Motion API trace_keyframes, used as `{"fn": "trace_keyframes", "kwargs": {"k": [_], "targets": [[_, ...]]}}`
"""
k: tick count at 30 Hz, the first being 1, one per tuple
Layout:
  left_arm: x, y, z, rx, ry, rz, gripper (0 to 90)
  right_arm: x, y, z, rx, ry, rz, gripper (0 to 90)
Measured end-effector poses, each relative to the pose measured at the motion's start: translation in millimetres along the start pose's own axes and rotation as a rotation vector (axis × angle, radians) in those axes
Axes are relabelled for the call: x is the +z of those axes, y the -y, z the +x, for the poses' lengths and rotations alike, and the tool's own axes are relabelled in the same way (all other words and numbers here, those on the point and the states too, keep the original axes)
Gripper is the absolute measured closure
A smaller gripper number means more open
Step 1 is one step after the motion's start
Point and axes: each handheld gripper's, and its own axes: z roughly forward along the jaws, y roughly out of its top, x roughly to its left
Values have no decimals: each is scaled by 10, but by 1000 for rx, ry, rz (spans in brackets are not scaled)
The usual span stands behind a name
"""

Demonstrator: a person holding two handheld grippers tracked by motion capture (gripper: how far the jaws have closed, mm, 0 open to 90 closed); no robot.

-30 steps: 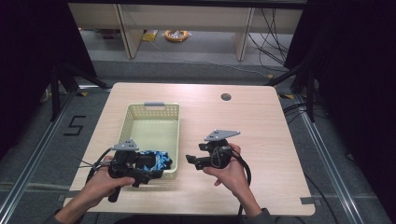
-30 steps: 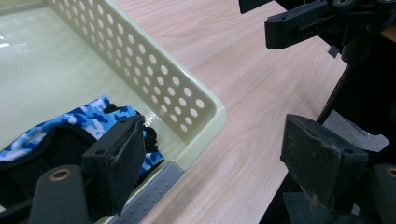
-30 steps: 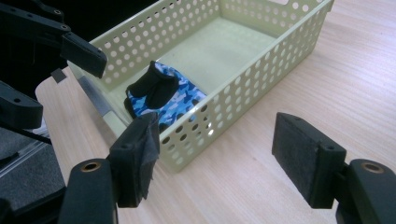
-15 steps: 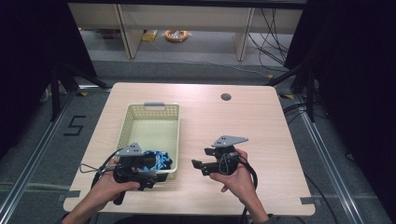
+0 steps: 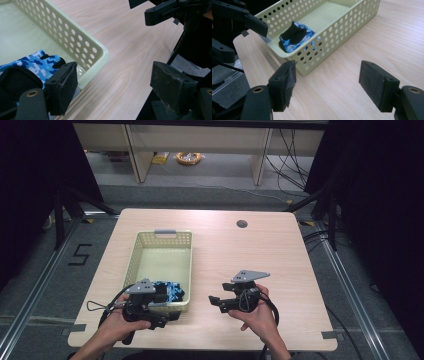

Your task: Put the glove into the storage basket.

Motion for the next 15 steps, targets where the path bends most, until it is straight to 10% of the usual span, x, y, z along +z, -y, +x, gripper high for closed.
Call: {"fn": "trace_keyframes", "kwargs": {"k": [15], "targets": [[52, 90, -125, 22, 19, -11, 200, -80, 167, -22, 15, 16, -2, 272]]}}
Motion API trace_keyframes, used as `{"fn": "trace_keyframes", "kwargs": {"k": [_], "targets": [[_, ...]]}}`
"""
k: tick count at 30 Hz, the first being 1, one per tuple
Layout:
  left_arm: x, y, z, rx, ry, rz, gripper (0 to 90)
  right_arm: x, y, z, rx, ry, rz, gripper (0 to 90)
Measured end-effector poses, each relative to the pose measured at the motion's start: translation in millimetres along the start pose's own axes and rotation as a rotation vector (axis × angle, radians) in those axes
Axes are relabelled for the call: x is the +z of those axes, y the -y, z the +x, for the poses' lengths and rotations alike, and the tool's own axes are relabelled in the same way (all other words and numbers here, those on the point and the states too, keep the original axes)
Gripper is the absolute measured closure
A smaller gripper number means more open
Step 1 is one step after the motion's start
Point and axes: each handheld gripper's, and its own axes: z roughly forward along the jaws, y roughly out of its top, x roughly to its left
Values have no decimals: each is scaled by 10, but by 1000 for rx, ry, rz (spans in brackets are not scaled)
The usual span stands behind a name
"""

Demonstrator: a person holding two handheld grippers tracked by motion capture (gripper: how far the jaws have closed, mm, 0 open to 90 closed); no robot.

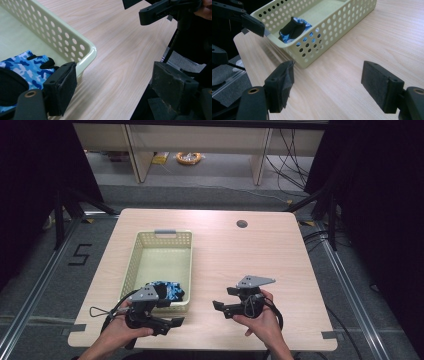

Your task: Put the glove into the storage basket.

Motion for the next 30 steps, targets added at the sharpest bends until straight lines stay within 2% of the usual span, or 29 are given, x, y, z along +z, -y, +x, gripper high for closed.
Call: {"fn": "trace_keyframes", "kwargs": {"k": [1, 2, 3, 6, 8, 10, 12, 13, 15, 18, 19, 20, 21, 23, 24, 25, 26, 27, 28, 29, 30], "targets": [[2, 7, -15, 6, 2, -4, 199, 0, 8, -9, -17, -7, -4, 269], [2, 14, -21, 19, 5, -3, 198, -14, 20, 2, 6, -1, 2, 265], [10, 30, -41, 1, 7, -7, 197, -10, 33, 1, 11, -17, 0, 263], [23, 72, -75, 12, 11, 0, 196, -24, 83, 8, 20, -16, -6, 260], [28, 105, -93, 27, 19, 0, 195, -39, 112, -11, -4, -14, -8, 258], [30, 138, -100, 37, 25, 2, 193, -59, 149, -4, 24, -10, -8, 255], [35, 167, -116, 14, 24, -7, 188, -72, 189, 15, 41, -15, -9, 253], [30, 177, -113, 23, 19, -4, 188, -72, 202, -4, 15, -20, -16, 251], [24, 190, -110, 44, 17, -12, 187, -92, 235, 9, 23, -23, -18, 247], [30, 229, -133, 33, 19, -33, 186, -113, 284, 42, 40, -30, -20, 239], [27, 237, -138, 36, 15, -25, 186, -122, 305, 25, 15, -30, -23, 224], [32, 247, -140, 57, 18, -27, 186, -124, 319, 29, 18, -29, -25, 222], [21, 259, -145, 61, -6, 0, 186, -132, 339, 46, 32, -28, -23, 221], [42, 284, -175, 53, -1, -13, 186, -148, 370, 39, 22, -21, -18, 218], [46, 296, -187, 47, 5, -12, 186, -137, 393, 36, 30, -38, -29, 217], [43, 304, -190, 64, -4, -7, 186, -151, 409, 44, 29, -25, -18, 216], [51, 318, -203, 54, 7, -14, 186, -146, 428, 39, 29, -35, -24, 215], [55, 329, -203, 70, 4, -14, 186, -152, 443, 39, 20, -33, -21, 215], [66, 344, -217, 70, 7, -20, 186, -161, 462, 72, 52, -36, -14, 215], [66, 357, -214, 87, 2, 2, 186, -169, 471, 47, 11, -22, -13, 215], [90, 382, -229, 74, 7, -7, 187, -159, 489, 51, 25, -36, -19, 214]]}}
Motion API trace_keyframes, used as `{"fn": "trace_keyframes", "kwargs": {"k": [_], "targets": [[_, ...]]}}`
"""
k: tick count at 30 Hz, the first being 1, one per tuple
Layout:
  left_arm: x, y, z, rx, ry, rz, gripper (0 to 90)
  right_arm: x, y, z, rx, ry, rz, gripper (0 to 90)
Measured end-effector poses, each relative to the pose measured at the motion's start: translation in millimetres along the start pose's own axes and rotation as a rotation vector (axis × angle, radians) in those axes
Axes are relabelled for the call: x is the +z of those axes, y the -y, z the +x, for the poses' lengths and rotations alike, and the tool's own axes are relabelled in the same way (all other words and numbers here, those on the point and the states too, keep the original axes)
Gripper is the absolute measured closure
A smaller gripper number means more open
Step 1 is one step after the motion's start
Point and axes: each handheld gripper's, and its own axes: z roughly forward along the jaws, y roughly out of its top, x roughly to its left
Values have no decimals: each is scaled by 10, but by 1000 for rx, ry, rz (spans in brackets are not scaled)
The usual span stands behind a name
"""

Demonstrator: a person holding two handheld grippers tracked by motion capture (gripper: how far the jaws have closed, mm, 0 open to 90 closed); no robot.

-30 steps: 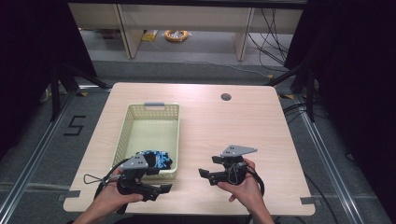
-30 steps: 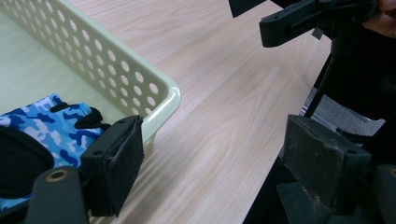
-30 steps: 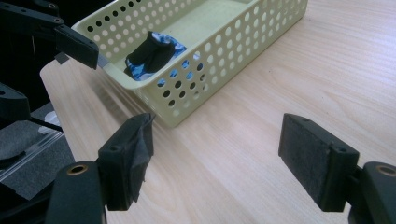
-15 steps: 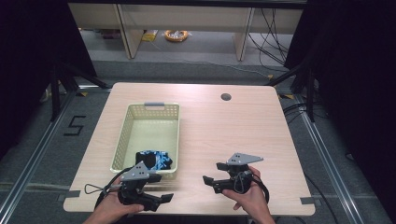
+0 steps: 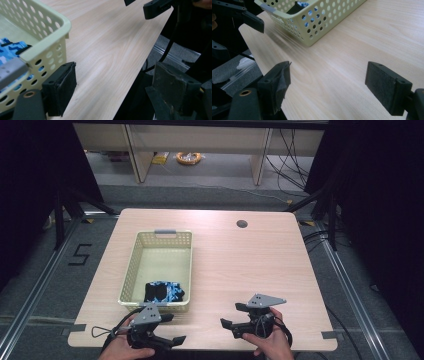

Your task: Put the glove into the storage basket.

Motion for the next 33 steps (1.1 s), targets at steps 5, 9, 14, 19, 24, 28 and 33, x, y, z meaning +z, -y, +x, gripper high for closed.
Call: {"fn": "trace_keyframes", "kwargs": {"k": [5, 9, 14, 19, 24, 28, 33], "targets": [[23, 68, -8, 40, -8, 42, 186, -17, 67, 13, -10, 4, 13, 210], [47, 147, -15, 39, -12, 73, 186, -41, 114, 26, -15, 20, 13, 208], [90, 235, -35, 32, -17, 91, 189, -61, 187, 53, -2, 13, 24, 205], [94, 308, -17, 48, -40, 117, 191, -71, 271, 65, -22, 21, 64, 204], [82, 376, -15, 62, -63, 147, 193, -81, 343, 83, -41, 45, 90, 203], [74, 426, -10, 79, -96, 155, 194, -84, 400, 109, -67, 63, 125, 199], [46, 484, -5, 88, -127, 174, 197, -98, 439, 135, -82, 75, 140, 200]]}}
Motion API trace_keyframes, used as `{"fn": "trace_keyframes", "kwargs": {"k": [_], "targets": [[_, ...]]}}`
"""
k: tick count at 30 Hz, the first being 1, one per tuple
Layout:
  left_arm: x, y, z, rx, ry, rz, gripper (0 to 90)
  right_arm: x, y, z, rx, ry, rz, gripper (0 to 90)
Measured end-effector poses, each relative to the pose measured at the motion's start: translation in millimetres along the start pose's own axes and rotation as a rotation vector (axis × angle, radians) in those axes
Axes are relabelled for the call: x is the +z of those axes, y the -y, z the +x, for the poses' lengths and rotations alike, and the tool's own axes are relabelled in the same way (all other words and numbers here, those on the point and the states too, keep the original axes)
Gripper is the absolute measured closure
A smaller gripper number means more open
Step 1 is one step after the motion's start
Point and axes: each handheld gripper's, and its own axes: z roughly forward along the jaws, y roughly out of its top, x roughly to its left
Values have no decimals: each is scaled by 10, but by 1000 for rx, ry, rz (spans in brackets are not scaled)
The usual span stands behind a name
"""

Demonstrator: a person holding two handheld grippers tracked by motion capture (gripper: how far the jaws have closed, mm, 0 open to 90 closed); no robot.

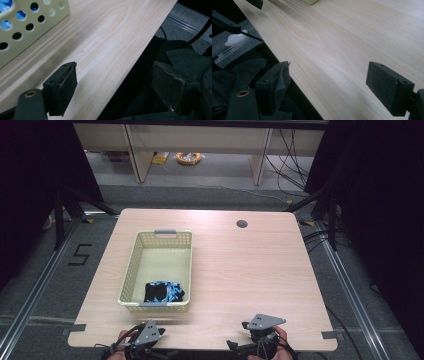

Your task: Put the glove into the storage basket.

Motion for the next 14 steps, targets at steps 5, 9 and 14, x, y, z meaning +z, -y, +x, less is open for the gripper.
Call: {"fn": "trace_keyframes", "kwargs": {"k": [5, 9, 14], "targets": [[-26, 1, -10, 26, 2, -7, 197, -2, 6, 9, 4, 13, 12, 199], [-22, 9, -19, -2, 4, -9, 197, 17, 12, 14, 8, 10, 14, 198], [-19, 10, -14, -5, 5, -8, 197, 10, 13, 3, 9, 19, 18, 195]]}}
